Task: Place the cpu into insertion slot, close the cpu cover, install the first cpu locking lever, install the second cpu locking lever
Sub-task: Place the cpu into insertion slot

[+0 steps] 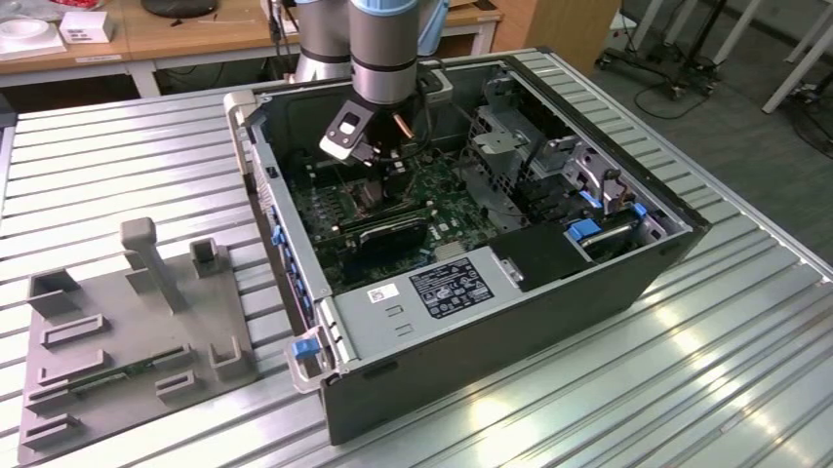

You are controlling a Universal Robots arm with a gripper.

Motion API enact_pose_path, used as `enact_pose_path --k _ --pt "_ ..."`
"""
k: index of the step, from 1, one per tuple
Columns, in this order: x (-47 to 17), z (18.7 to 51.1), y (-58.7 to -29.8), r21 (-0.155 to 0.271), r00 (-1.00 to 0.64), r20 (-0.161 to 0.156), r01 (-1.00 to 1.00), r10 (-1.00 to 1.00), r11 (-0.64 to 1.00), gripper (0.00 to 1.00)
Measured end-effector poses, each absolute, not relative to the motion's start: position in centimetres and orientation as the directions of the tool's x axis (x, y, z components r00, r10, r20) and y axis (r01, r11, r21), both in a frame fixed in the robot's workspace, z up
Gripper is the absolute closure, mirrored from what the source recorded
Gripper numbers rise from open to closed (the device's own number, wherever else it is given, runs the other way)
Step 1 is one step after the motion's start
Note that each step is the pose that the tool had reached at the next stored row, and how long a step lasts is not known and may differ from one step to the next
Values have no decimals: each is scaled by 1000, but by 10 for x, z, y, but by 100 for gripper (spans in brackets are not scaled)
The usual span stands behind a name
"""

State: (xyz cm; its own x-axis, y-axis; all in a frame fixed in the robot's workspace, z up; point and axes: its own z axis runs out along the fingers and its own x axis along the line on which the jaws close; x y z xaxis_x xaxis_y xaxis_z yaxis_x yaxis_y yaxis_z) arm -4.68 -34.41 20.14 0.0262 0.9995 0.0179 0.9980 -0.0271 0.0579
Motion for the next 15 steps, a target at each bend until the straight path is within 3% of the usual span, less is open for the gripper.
enact_pose_path --k 15 --pt "-49 196 -341 58 26 22 998 999 -27 46"
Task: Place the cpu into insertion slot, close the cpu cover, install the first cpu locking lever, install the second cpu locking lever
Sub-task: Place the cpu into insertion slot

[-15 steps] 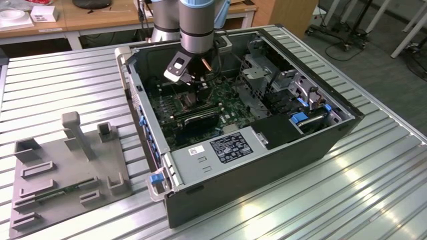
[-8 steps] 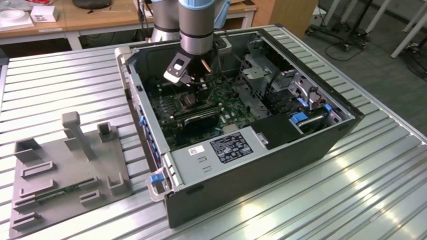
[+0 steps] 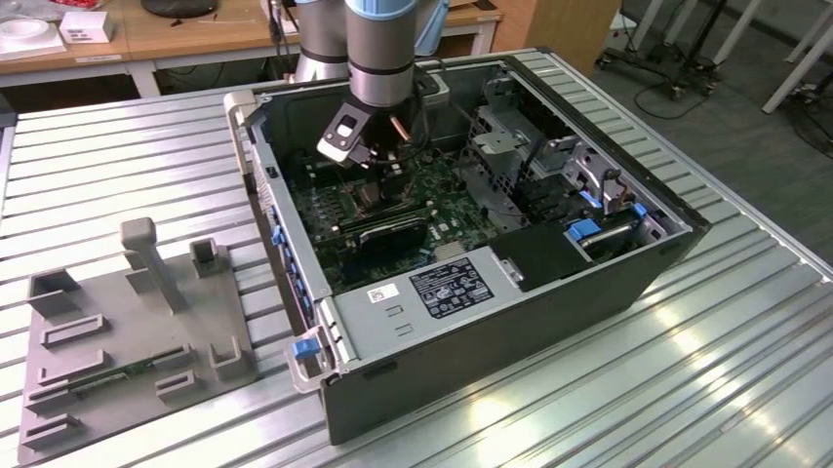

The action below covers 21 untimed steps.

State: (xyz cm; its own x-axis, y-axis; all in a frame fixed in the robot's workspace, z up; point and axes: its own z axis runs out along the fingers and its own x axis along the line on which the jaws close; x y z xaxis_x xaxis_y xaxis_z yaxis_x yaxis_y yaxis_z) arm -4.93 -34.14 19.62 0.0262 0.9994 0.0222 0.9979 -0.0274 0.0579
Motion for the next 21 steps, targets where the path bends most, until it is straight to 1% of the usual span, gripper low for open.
enact_pose_path --k 21 --pt "-49 192 -341 58 9 29 998 1000 -11 46"
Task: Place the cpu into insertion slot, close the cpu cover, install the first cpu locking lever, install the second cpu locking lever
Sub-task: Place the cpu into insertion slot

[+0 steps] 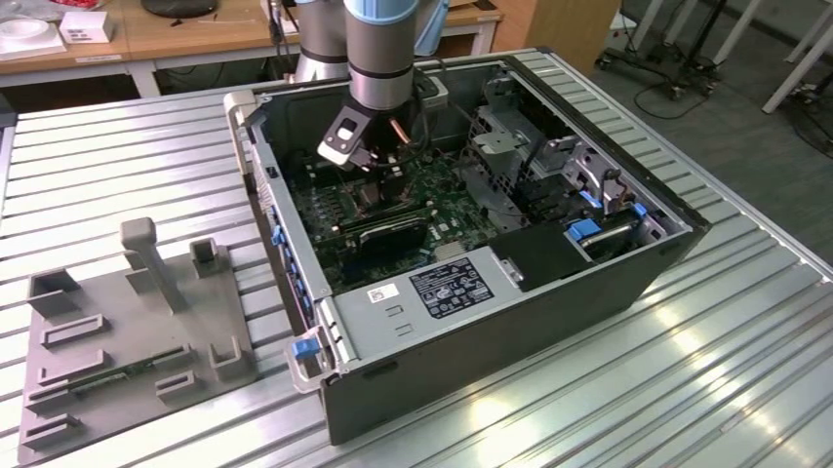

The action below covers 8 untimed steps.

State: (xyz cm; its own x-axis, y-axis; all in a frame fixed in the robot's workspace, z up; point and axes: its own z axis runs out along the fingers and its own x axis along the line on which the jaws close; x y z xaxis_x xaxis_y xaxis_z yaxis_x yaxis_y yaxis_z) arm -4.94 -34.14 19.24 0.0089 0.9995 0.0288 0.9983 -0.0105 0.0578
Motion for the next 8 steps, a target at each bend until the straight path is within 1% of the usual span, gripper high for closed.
enact_pose_path --k 8 --pt "-49 193 -341 58 4 29 998 1000 -5 46"
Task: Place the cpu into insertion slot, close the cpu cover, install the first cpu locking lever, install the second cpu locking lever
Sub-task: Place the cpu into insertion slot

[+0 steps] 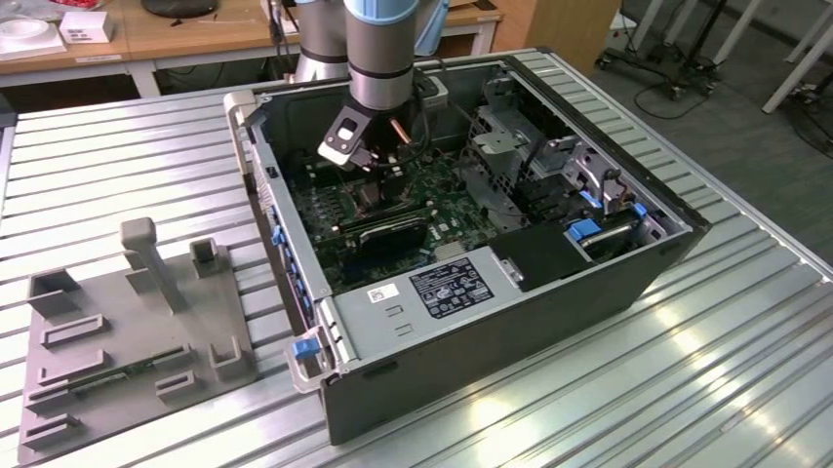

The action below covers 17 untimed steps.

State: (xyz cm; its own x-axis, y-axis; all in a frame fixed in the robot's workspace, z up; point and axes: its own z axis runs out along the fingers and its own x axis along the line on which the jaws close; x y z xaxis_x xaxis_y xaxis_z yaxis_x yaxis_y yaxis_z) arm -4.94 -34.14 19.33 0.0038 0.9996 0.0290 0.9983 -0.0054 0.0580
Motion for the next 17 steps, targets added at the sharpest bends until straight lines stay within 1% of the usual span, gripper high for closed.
enact_pose_path --k 17 --pt "-49 192 -341 57 -1 29 998 1000 -1 46"
